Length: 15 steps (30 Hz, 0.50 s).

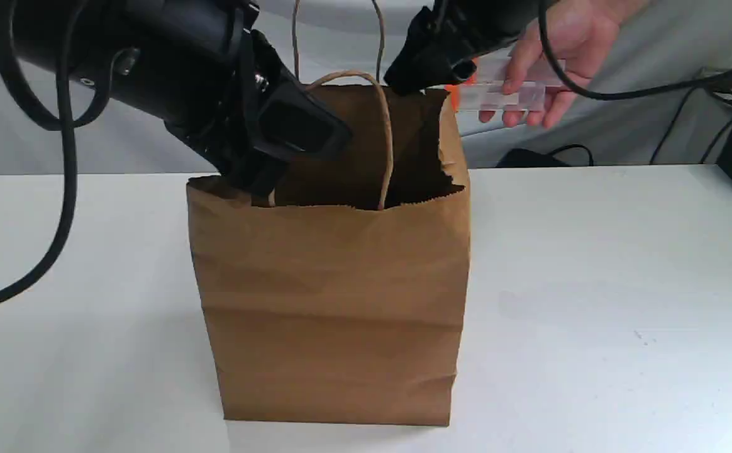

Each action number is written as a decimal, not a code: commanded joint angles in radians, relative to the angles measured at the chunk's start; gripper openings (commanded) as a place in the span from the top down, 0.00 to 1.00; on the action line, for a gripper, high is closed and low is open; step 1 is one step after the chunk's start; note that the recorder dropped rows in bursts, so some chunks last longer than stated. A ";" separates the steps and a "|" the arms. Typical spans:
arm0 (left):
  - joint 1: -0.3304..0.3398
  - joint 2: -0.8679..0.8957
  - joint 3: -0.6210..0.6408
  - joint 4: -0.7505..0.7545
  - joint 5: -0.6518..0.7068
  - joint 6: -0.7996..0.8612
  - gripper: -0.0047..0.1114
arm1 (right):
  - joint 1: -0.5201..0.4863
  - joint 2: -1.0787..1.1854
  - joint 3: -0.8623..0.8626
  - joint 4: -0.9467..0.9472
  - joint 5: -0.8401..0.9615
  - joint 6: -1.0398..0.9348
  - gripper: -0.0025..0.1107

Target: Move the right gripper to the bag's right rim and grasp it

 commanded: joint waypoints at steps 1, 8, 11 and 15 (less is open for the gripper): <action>-0.007 -0.001 -0.007 -0.007 -0.002 -0.008 0.96 | -0.001 0.024 -0.006 -0.020 -0.035 -0.004 0.45; -0.007 -0.001 -0.007 -0.007 -0.004 -0.008 0.96 | -0.001 0.072 -0.006 0.005 -0.053 -0.002 0.45; -0.007 -0.001 -0.007 -0.007 -0.004 -0.008 0.96 | -0.001 0.087 -0.006 0.014 -0.053 -0.002 0.48; -0.007 -0.001 -0.007 -0.007 -0.004 -0.008 0.96 | -0.001 0.087 -0.006 0.024 -0.055 -0.002 0.69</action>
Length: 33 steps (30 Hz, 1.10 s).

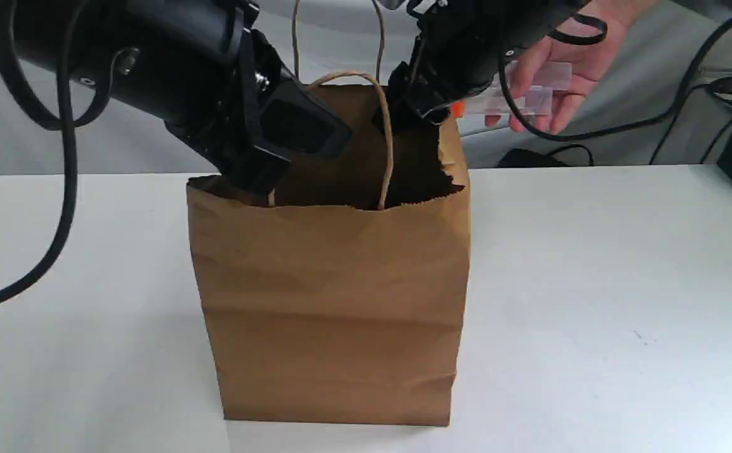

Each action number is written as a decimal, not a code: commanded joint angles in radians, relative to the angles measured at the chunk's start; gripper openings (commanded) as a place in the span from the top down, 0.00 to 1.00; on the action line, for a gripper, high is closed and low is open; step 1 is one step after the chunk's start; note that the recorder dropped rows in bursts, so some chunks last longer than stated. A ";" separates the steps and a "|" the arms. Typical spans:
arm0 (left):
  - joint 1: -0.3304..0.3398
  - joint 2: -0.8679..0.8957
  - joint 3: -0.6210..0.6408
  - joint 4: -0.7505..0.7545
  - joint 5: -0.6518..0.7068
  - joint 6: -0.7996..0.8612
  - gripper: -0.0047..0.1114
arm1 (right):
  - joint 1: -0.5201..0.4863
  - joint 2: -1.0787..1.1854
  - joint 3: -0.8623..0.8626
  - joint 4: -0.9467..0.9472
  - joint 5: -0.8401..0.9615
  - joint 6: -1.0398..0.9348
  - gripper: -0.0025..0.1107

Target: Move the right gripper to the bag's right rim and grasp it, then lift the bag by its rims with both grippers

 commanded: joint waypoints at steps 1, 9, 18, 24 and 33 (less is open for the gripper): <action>-0.007 -0.001 -0.007 -0.007 -0.004 -0.008 0.96 | -0.001 -0.004 -0.006 0.017 -0.014 -0.002 0.79; -0.007 -0.001 -0.007 -0.007 -0.002 -0.008 0.96 | -0.001 -0.004 -0.006 0.022 0.016 0.007 0.98; -0.007 -0.018 -0.064 -0.069 0.080 -0.005 0.96 | -0.055 -0.004 -0.006 0.201 0.065 0.221 0.98; -0.007 -0.029 -0.135 -0.157 0.092 -0.005 0.96 | -0.153 0.015 -0.006 0.432 0.190 0.280 0.98; -0.007 -0.031 -0.159 -0.284 0.088 0.007 0.96 | -0.181 0.098 -0.006 0.526 0.227 0.371 0.98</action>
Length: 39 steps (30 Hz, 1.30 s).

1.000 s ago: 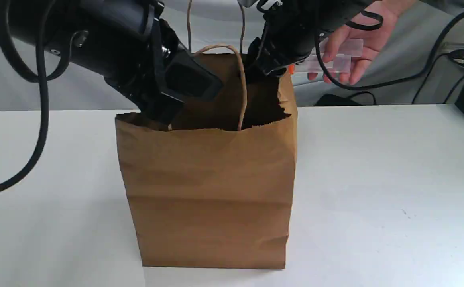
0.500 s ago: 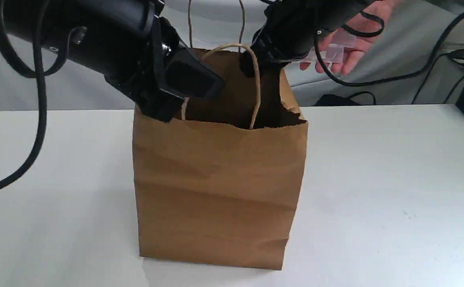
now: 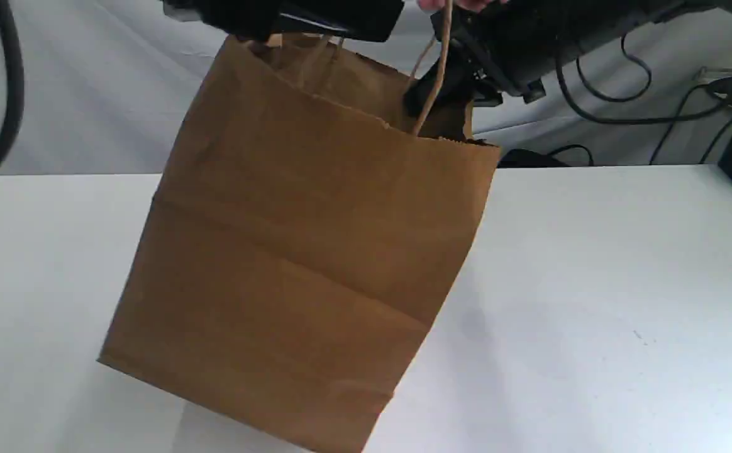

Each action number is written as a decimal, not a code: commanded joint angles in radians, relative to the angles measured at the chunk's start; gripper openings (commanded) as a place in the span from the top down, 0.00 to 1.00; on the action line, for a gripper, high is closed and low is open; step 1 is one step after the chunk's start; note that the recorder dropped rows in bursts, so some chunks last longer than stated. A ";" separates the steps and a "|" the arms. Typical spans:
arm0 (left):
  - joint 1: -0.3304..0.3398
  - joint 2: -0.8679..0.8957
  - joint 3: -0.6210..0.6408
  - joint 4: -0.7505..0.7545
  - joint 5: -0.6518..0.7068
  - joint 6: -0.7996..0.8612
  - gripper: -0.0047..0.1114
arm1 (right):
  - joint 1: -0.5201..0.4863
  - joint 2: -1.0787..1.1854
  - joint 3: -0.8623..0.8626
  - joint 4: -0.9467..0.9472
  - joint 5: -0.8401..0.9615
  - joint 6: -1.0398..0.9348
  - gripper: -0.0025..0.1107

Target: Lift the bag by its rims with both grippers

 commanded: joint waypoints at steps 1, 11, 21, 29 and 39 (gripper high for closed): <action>-0.007 -0.011 -0.008 -0.045 -0.001 0.005 0.96 | 0.006 0.020 -0.006 0.037 0.002 0.016 0.98; -0.007 -0.011 -0.008 -0.045 -0.001 -0.002 0.96 | 0.006 0.029 -0.006 0.039 0.002 0.016 0.98; -0.007 -0.011 -0.008 -0.045 0.001 -0.001 0.96 | 0.006 0.029 -0.006 0.039 0.002 0.016 0.98; -0.005 -0.011 -0.008 0.028 0.012 -0.026 0.96 | 0.006 0.007 -0.006 0.054 0.002 0.013 0.98; -0.005 -0.017 0.037 0.061 0.026 -0.031 0.96 | 0.016 -0.106 -0.006 -0.046 0.002 0.019 0.98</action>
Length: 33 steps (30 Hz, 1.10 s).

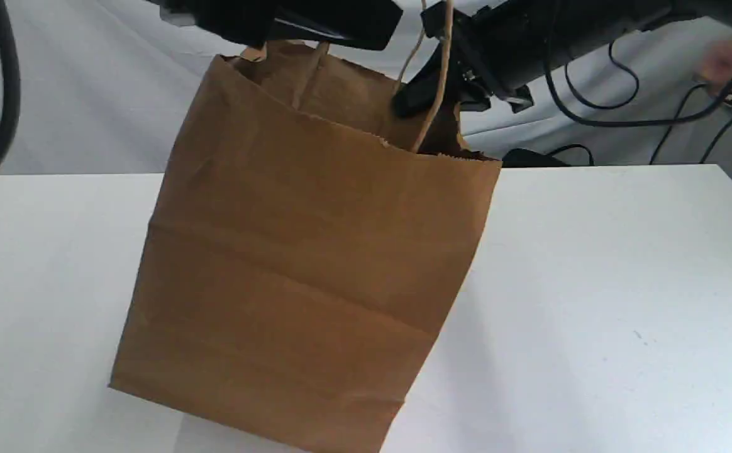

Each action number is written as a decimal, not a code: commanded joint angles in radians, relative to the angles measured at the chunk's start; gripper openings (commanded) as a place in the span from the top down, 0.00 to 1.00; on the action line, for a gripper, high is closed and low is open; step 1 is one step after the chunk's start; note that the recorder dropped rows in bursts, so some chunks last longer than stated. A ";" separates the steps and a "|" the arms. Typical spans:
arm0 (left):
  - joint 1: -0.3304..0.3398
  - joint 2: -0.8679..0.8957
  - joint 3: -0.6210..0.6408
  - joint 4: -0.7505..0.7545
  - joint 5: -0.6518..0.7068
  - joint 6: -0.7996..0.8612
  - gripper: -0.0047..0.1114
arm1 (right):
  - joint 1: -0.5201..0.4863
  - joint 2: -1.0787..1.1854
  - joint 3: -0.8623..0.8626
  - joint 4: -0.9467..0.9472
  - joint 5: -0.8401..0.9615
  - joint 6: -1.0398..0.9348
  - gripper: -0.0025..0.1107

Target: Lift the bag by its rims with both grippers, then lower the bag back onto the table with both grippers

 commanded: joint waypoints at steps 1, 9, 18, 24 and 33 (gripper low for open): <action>-0.005 -0.015 0.048 -0.001 -0.020 -0.014 0.96 | 0.016 -0.050 -0.006 -0.058 -0.008 0.008 0.98; -0.005 -0.039 0.192 -0.001 -0.120 -0.008 0.96 | 0.097 -0.075 -0.006 -0.159 -0.008 0.008 0.98; -0.005 -0.071 0.293 0.045 -0.170 -0.015 0.96 | 0.141 -0.073 -0.006 -0.304 -0.008 0.010 0.98; -0.005 -0.071 0.302 0.045 -0.177 -0.018 0.96 | 0.141 -0.073 -0.006 -0.307 -0.008 0.013 0.98; -0.005 -0.071 0.302 0.045 -0.216 -0.042 0.89 | 0.141 -0.073 -0.006 -0.369 -0.008 0.013 0.79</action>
